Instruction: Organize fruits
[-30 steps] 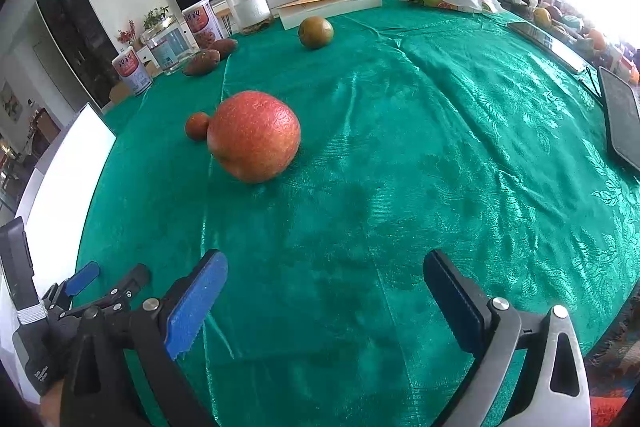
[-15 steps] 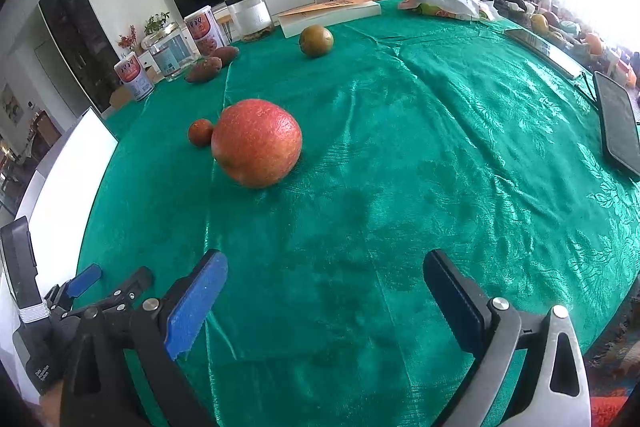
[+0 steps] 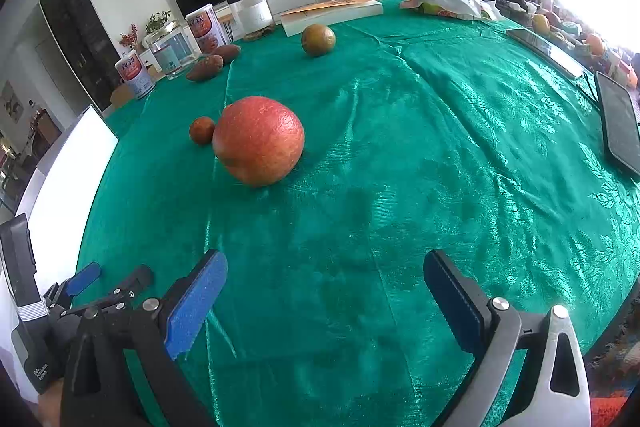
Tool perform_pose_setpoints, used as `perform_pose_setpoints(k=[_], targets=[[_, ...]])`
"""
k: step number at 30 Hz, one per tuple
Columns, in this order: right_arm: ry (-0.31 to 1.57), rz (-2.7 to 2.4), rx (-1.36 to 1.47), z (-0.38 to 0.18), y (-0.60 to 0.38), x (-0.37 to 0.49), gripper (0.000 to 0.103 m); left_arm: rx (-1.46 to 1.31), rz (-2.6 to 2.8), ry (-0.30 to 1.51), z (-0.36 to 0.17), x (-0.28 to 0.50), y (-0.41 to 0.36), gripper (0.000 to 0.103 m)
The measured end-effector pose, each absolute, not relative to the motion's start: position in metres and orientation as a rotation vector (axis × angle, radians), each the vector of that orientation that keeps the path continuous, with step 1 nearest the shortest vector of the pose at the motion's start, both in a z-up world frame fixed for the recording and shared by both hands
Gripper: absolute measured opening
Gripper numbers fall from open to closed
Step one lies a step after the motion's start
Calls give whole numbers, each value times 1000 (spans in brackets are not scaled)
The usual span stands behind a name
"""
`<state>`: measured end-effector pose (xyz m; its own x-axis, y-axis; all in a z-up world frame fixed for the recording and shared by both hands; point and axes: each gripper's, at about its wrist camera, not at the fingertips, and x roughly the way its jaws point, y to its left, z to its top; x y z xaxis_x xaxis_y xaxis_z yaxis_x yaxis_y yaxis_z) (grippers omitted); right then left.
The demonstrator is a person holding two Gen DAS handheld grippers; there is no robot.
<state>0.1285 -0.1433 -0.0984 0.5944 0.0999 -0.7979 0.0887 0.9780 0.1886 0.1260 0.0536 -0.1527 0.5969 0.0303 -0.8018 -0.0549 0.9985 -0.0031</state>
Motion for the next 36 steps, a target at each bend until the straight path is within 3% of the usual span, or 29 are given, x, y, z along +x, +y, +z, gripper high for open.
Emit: perform_pose_setpoints(k=[14, 19, 25, 26, 27, 32, 33, 34, 35, 36], targets=[[928, 32, 266, -99, -149, 126, 98, -51, 27, 929, -151, 130, 55, 102], [930, 42, 277, -99, -149, 127, 98, -80, -43, 920, -131, 184, 46, 101], [935, 44, 286, -101, -150, 129, 98, 105, -119, 957, -141, 254, 7, 99], [933, 45, 289, -100, -150, 129, 98, 141, -125, 948, -144, 258, 1, 95], [933, 46, 293, -100, -151, 129, 98, 169, -139, 938, -146, 261, -5, 84], [944, 54, 304, -103, -152, 131, 98, 153, -177, 873, -147, 269, -10, 78], [948, 54, 302, -103, -151, 132, 98, 142, -190, 877, -147, 270, -10, 73], [950, 54, 298, -104, -150, 132, 98, 131, -200, 869, -145, 271, -9, 52], [951, 54, 295, -104, -150, 132, 98, 126, -212, 861, -144, 271, -9, 38], [950, 54, 293, -104, -149, 132, 98, 129, -218, 857, -143, 271, -10, 30]])
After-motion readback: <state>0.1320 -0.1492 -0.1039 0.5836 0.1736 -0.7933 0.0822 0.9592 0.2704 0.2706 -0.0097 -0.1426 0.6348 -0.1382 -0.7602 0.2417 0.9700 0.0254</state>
